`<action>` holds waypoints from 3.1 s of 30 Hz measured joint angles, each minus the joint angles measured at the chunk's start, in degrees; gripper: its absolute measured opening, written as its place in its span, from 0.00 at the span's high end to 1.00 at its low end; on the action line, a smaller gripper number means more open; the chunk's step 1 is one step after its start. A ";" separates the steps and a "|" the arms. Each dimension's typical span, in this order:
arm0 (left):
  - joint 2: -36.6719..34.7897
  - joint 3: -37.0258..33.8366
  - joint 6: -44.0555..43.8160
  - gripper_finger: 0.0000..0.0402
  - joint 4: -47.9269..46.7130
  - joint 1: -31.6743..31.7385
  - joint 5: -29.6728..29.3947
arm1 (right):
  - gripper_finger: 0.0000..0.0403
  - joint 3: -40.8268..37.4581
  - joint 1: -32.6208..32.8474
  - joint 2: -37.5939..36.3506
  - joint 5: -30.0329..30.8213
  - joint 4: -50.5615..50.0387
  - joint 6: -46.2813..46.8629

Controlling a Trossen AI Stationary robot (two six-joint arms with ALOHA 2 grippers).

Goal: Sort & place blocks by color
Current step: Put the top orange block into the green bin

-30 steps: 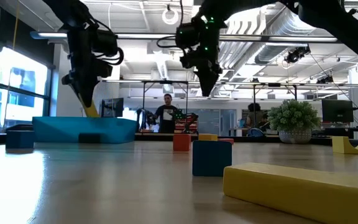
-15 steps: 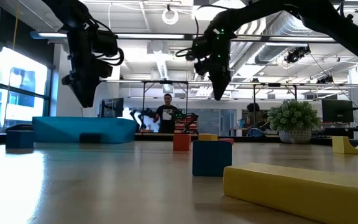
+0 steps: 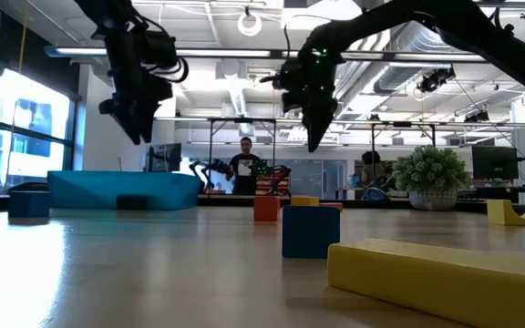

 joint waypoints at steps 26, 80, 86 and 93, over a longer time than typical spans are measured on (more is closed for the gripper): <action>-0.33 7.44 2.59 0.56 -0.22 -0.02 3.19 | 0.52 -0.07 5.15 11.01 3.61 4.78 3.07; -0.33 7.44 1.53 0.57 -0.28 0.04 21.89 | 0.74 6.08 11.61 5.56 -9.61 -1.04 12.29; -0.33 7.44 0.83 0.57 -0.25 -0.13 31.46 | 0.74 6.08 15.50 -0.62 -9.56 0.48 13.28; -0.33 7.44 0.00 0.57 0.11 -0.21 45.32 | 0.74 6.08 21.19 -6.94 -7.40 4.00 13.37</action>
